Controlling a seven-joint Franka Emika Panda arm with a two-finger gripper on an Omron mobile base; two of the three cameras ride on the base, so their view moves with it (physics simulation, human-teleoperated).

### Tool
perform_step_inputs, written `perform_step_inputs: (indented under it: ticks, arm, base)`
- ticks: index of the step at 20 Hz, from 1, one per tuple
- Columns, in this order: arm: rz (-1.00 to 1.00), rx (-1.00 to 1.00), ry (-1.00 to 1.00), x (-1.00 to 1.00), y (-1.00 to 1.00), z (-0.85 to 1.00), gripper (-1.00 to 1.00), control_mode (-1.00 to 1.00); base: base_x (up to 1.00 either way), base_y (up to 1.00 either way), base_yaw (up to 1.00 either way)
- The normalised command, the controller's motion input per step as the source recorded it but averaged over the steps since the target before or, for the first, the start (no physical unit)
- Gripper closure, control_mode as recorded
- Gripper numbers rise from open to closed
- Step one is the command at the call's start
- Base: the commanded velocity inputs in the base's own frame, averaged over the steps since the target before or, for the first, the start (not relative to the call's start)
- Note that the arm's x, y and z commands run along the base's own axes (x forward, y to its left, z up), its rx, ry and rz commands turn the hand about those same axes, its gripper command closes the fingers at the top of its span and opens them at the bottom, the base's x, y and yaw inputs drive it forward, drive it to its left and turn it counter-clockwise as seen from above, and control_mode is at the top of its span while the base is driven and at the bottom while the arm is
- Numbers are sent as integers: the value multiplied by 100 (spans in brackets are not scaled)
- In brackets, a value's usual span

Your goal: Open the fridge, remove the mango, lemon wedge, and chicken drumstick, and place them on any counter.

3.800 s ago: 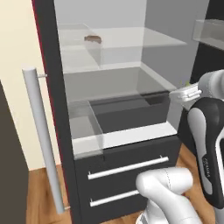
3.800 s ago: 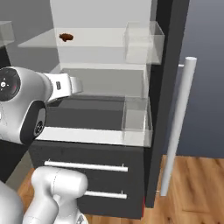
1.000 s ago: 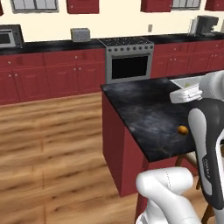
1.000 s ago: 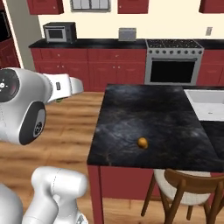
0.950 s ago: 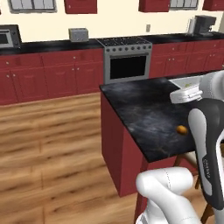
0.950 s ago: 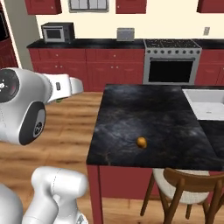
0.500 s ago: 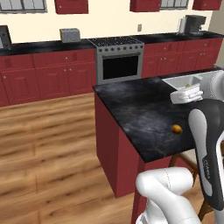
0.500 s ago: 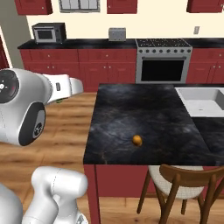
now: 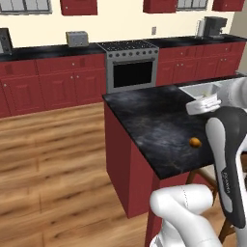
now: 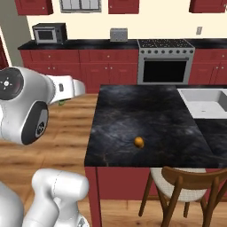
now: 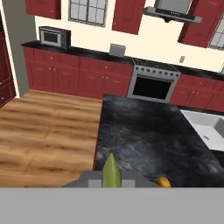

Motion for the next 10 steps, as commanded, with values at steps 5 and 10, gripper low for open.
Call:
perform_step_inputs:
  ticks: [5, 10]
  arm:
    - [0, 0, 23, 45, 0, -27, 100, -100]
    - [0, 0, 24, 58, 0, -29, 100, -100]
  base:
    - [0, 0, 0]
    - [0, 0, 0]
